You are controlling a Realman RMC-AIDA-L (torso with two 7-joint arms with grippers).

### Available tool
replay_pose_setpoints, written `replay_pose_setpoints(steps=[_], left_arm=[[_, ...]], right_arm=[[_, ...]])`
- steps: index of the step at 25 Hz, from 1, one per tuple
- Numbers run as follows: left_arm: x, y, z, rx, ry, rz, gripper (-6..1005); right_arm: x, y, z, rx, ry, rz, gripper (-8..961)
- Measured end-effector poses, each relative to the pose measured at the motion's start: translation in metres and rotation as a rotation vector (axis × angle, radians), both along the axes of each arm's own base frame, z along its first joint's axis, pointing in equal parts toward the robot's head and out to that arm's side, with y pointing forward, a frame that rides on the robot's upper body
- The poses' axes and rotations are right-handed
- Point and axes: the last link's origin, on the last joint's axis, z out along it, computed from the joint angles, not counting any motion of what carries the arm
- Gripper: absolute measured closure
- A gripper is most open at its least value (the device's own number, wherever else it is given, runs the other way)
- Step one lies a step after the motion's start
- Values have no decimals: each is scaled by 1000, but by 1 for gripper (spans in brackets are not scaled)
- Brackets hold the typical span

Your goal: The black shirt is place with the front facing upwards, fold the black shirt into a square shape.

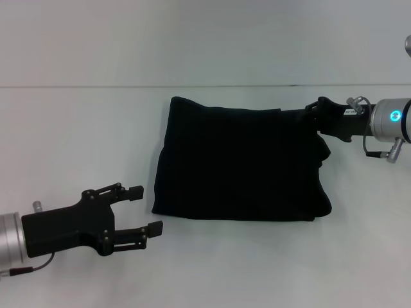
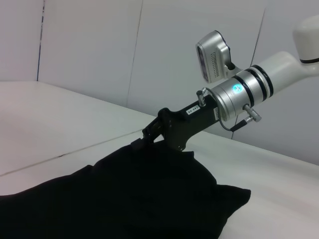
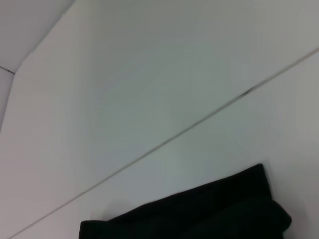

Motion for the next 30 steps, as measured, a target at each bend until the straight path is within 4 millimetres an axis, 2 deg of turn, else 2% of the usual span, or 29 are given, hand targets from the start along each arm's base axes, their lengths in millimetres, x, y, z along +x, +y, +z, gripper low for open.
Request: replay_pose_setpoints(steps=[1, 12, 14, 20, 30], left_arm=[[0, 0, 0, 0, 0, 1, 126], [0, 0, 1, 3, -2, 2, 126], [0, 0, 1, 7, -6, 3, 126], [0, 0, 2, 11, -11, 5, 126], [1, -1, 1, 1, -22, 5, 126]], right_arm=[[0, 0, 1, 2, -1, 1, 604], [-5, 7, 9, 39, -20, 60, 815], [-7, 8, 10, 46, -20, 74, 922], [-14, 13, 13, 98, -24, 151, 913], [0, 13, 3, 160, -117, 119, 897]])
